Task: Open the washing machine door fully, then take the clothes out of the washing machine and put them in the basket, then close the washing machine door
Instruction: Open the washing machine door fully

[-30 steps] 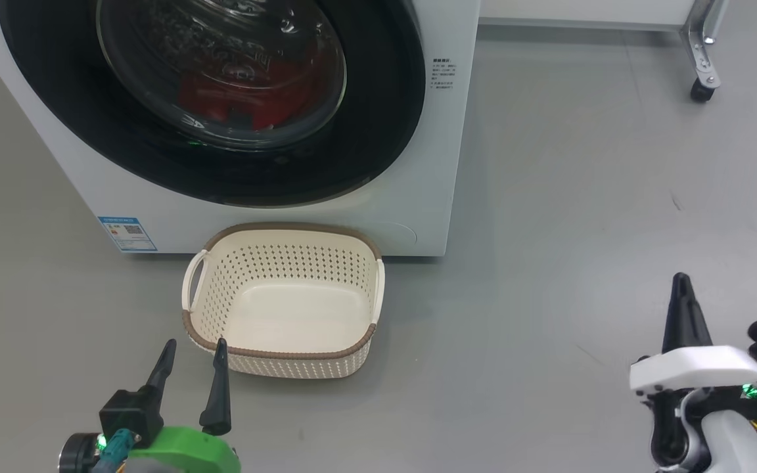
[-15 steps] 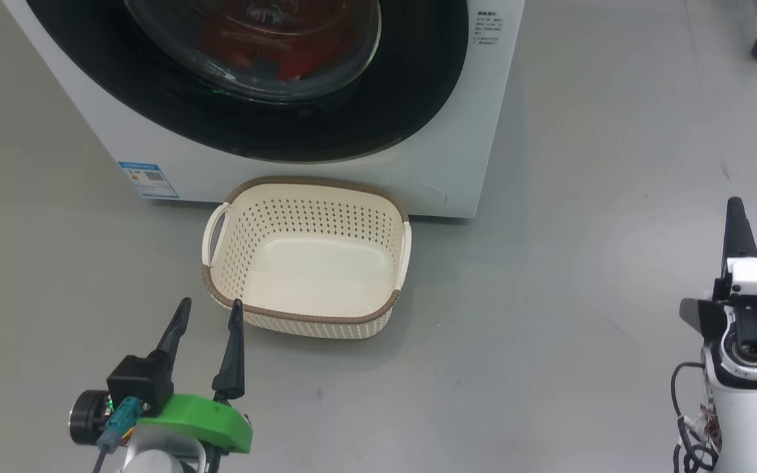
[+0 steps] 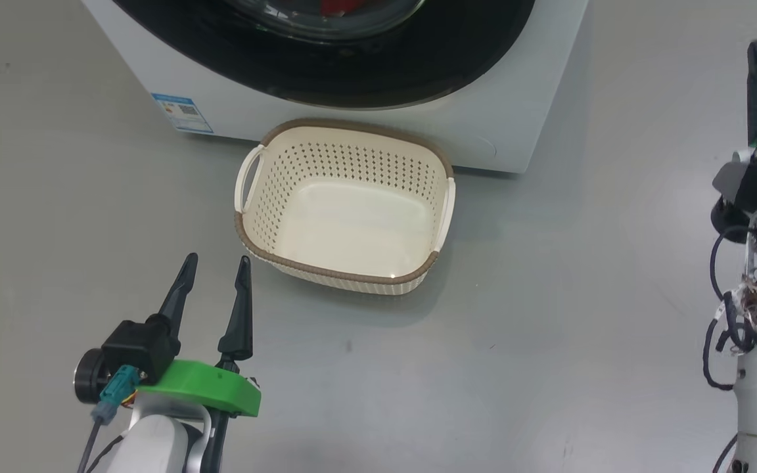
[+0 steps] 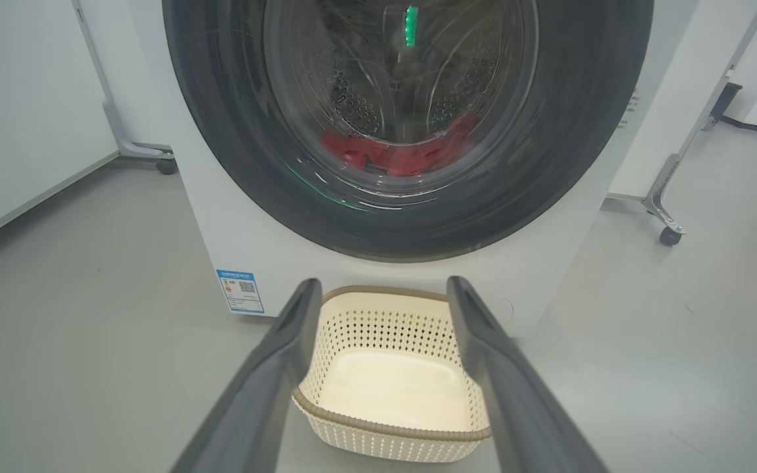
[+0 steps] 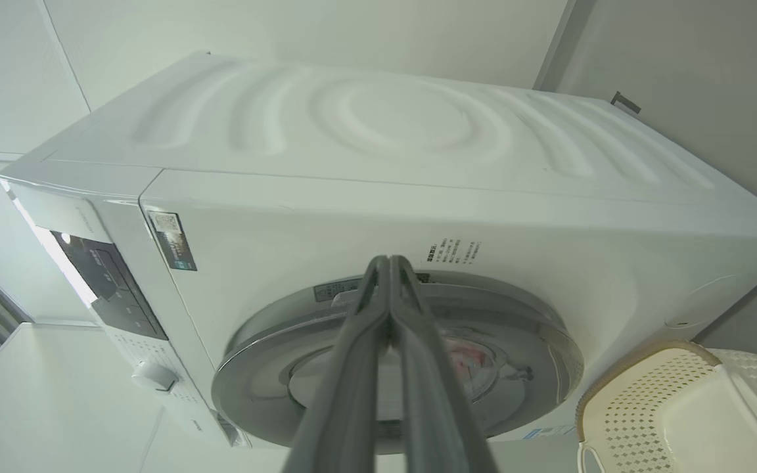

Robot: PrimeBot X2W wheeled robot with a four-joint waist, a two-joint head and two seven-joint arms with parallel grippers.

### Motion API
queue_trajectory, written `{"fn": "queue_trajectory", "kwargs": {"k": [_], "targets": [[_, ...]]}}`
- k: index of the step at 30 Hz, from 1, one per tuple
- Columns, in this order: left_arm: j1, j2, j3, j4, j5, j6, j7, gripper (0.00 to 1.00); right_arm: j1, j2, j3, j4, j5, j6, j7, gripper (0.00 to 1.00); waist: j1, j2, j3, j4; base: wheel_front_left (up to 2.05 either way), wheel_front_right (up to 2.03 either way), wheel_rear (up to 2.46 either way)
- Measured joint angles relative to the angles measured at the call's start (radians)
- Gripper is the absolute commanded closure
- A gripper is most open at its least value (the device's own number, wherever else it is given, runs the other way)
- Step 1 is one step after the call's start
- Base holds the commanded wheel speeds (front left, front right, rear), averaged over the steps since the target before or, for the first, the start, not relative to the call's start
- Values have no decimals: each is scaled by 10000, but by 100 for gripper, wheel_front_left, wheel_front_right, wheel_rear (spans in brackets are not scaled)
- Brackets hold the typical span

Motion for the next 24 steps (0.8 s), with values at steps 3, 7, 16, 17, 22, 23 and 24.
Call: {"fn": "queue_trajectory", "kwargs": {"k": [3,7,16,17,22,23,24], "targets": [[-93,-4,-136,-23,-96,0,0,0,-522,-150,17,65,385,-136,499,100,0,0,254,186,0,0,0],[-321,-17,-309,-128,-240,0,0,0,-1274,-884,203,326,280,-295,1179,100,0,0,678,493,0,0,0],[-702,-33,-779,-192,-581,0,0,0,-2855,-1377,794,1001,435,-313,2656,100,0,0,1454,977,0,0,0],[-769,-35,-823,-215,-652,0,0,0,-3030,-1427,767,1124,449,-320,2708,100,0,0,1525,1039,0,0,0],[-953,-38,-905,-272,-805,0,0,0,-3742,-1685,656,2203,458,-380,3037,100,0,0,1834,1352,0,0,0],[-960,-40,-917,-272,-842,2,0,0,-3856,-1726,650,2387,458,-380,3106,100,0,0,1885,1410,0,0,0],[-965,-40,-922,-270,-861,2,0,0,-3990,-1755,648,2554,458,-380,3133,100,0,0,1936,1469,0,0,0]]}}
